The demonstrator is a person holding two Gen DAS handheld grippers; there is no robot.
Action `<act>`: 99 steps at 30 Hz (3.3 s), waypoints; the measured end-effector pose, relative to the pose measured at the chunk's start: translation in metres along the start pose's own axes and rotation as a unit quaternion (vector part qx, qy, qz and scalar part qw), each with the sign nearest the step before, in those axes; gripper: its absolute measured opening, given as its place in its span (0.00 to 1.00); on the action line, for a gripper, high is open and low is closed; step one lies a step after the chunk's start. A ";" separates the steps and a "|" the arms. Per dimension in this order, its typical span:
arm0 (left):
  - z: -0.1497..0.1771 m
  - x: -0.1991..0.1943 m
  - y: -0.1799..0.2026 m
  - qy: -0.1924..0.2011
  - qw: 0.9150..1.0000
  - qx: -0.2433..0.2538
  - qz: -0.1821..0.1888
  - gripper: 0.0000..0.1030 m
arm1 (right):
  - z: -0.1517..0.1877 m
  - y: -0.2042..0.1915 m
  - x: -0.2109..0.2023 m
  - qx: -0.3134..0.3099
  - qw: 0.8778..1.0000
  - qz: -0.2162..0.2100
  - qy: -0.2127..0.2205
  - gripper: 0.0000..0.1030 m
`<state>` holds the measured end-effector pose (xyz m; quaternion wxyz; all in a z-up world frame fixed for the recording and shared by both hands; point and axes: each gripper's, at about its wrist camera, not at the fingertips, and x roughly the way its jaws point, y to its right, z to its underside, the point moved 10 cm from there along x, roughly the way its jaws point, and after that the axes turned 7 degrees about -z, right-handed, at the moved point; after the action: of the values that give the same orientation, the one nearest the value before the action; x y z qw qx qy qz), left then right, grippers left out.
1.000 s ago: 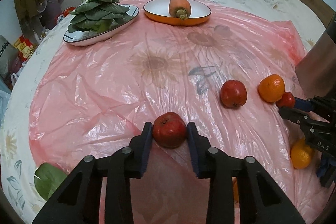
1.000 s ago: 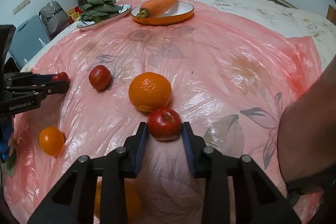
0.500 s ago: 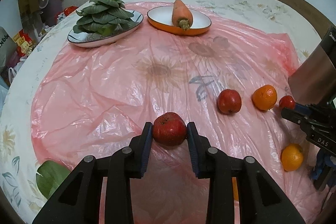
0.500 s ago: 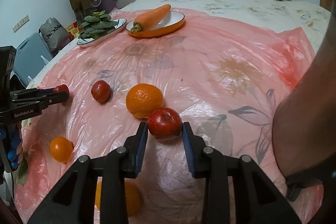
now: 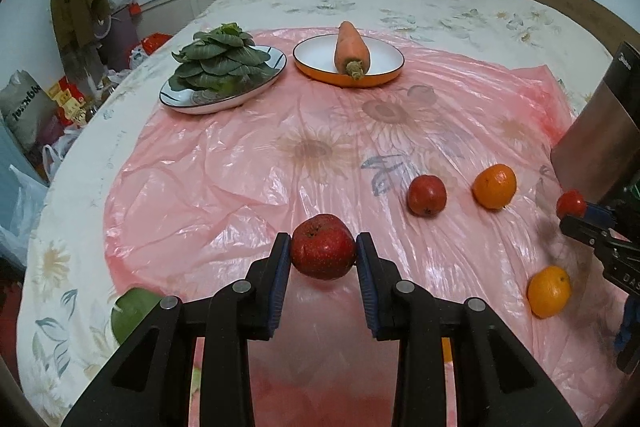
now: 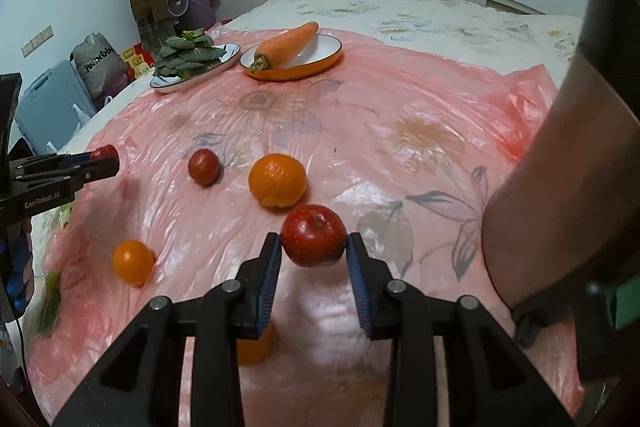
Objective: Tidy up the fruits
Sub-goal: 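Lift both apples and carry them toward the green tray, then lower both apples into the green tray and open both tools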
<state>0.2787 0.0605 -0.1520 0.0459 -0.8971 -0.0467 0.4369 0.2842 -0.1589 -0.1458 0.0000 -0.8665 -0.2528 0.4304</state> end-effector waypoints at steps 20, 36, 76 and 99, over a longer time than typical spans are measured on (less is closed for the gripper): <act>0.022 -0.077 0.032 0.025 0.999 0.024 -0.004 0.27 | 0.044 -0.006 -0.085 0.013 0.999 0.026 0.013 0.07; 0.038 -0.131 0.069 0.043 0.998 0.051 0.008 0.27 | 0.090 0.013 -0.150 0.042 0.997 0.051 0.029 0.07; 0.012 -0.159 0.479 0.032 0.946 0.252 0.199 0.27 | 0.173 0.342 -0.289 0.225 0.937 0.254 0.083 0.07; -0.005 -0.057 0.560 -0.023 0.952 0.265 0.154 0.27 | 0.183 0.407 -0.236 0.221 0.936 0.272 0.041 0.08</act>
<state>0.2721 -0.5019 -0.1734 0.2137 -0.8386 0.2083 0.4557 0.2079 -0.6568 -0.1735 0.0846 -0.8974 0.0942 0.4227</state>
